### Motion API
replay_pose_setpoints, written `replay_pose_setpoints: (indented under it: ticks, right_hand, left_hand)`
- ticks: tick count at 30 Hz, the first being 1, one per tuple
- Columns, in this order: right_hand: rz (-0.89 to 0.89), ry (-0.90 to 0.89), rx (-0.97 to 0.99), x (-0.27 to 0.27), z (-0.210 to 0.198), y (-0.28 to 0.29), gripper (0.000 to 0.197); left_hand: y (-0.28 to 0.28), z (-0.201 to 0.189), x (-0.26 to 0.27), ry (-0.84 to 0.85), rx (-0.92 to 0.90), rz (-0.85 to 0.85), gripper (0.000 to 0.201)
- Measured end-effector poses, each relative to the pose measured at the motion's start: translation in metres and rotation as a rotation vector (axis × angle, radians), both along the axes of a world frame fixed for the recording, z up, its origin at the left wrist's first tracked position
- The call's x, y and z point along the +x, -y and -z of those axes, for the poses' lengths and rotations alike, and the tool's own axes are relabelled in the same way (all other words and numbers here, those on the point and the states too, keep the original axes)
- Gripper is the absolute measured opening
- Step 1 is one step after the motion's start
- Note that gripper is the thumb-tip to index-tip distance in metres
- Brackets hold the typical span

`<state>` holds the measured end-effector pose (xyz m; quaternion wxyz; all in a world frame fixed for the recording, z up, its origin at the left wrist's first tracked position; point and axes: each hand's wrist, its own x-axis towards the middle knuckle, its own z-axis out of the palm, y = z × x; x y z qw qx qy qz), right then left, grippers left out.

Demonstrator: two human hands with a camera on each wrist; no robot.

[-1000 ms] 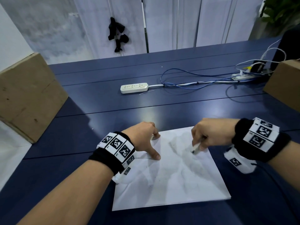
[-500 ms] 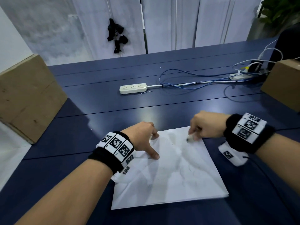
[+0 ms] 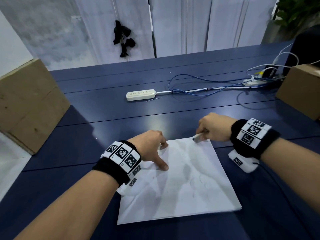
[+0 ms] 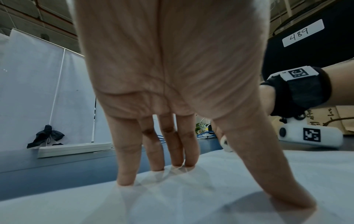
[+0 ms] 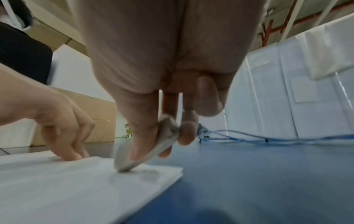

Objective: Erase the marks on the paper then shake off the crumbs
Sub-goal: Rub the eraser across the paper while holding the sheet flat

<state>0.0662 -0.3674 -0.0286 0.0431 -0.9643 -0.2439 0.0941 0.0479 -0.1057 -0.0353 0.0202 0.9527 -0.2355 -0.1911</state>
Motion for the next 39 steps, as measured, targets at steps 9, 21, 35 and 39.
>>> replay_pose_setpoints:
  ticks: [9, 21, 35, 39]
  right_hand:
    - [-0.063, -0.174, -0.025, -0.016, 0.003, 0.002, 0.024]
    - [-0.076, -0.155, -0.051, -0.013, 0.0, 0.005, 0.024]
    - [-0.015, -0.073, -0.011, -0.002, -0.001, 0.006, 0.035]
    - [-0.062, -0.035, -0.008, -0.005, -0.002, 0.006, 0.026]
  left_hand:
    - [0.002, -0.004, -0.001, -0.02, -0.023, 0.064, 0.076]
    - [0.003, -0.003, 0.0, -0.06, 0.021, 0.099, 0.083]
    - [0.005, -0.005, -0.001, -0.06, 0.043, 0.093, 0.084]
    - [0.006, -0.006, -0.001, -0.056, 0.053, 0.096, 0.084]
